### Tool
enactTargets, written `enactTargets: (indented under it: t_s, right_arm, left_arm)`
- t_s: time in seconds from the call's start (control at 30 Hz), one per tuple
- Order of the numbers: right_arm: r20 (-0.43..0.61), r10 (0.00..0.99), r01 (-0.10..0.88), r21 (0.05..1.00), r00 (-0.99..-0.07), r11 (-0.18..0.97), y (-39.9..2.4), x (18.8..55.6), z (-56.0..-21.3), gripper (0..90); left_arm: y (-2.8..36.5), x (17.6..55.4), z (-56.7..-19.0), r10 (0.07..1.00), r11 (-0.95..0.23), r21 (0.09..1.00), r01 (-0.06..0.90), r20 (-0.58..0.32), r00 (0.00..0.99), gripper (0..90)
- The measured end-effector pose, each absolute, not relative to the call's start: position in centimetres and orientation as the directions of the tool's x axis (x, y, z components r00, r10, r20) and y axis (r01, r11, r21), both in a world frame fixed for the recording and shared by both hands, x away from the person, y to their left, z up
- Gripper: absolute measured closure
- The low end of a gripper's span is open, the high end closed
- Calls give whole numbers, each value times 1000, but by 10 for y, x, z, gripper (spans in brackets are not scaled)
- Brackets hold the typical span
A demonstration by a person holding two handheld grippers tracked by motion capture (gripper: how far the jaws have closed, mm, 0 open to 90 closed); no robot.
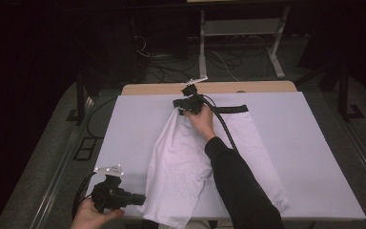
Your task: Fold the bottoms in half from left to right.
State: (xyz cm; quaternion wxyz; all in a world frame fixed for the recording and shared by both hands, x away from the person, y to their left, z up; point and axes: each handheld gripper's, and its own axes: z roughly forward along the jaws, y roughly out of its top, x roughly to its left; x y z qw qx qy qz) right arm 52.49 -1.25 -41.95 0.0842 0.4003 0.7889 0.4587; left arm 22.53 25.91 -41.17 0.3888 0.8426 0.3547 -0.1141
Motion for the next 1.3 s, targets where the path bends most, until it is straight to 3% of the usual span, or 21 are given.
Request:
enactTargets:
  t_s: [0.57, 1.3]
  right_arm:
    - [222, 709, 541, 800, -669, 260, -31, 524, -407, 857]
    - [213, 711, 528, 810, -670, 255, -55, 522, -393, 857]
  left_arm:
    - [216, 221, -394, 359, -526, 642, 558, -428, 830, 884]
    - [176, 223, -383, 210, -536, 735, 416, -361, 909, 884]
